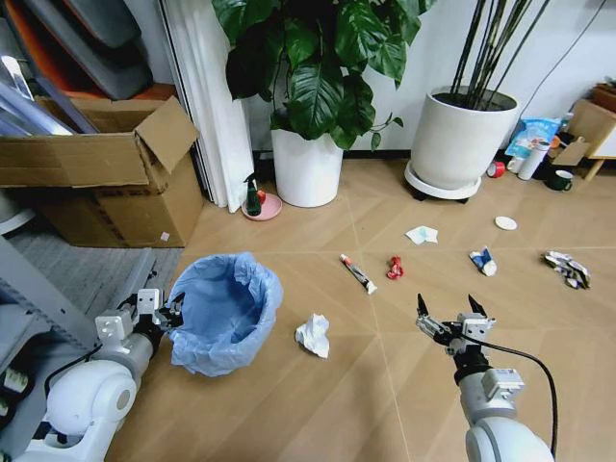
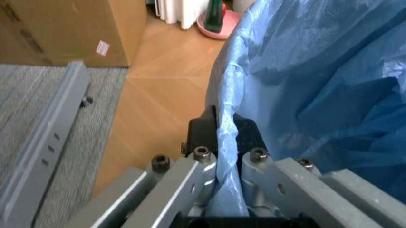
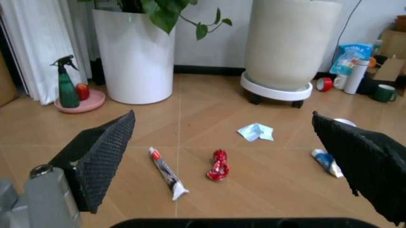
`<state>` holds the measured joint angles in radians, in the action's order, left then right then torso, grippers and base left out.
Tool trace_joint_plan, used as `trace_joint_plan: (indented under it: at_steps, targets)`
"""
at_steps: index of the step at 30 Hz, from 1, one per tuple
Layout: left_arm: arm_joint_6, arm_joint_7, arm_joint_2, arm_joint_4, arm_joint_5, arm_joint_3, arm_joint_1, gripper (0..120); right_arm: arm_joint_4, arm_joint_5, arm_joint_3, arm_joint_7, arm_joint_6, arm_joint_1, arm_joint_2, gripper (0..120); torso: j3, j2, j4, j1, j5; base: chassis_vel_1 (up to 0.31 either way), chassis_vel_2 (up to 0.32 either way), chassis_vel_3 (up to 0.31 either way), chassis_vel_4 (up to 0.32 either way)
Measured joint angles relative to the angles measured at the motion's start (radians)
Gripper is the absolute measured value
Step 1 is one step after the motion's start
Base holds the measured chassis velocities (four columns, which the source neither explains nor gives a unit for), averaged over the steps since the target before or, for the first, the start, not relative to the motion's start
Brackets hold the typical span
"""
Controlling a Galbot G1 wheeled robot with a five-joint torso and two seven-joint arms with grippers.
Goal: Pick up the trash bin and place the garbage on the floor into it.
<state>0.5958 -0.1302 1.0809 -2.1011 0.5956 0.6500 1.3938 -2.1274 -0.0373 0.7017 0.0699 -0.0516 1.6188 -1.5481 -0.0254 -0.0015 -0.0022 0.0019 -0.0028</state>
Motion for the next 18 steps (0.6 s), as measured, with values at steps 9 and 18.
trace_joint_plan:
  at_steps: [9,18]
  targets:
    - [-0.001,0.002,0.009,0.002,-0.001,0.005,0.004,0,0.030,0.001,-0.012,-0.001,-0.016,-0.010,0.017,100,0.000,0.000,-0.0001,0.000,-0.0003,-0.098,0.141,0.084,-0.137]
    - [-0.002,-0.009,0.024,0.005,-0.001,-0.010,-0.005,0,0.190,-0.078,-0.087,0.036,-0.069,-0.127,0.166,100,0.000,0.000,0.0000,0.000,-0.0003,0.010,-0.018,-0.011,0.026]
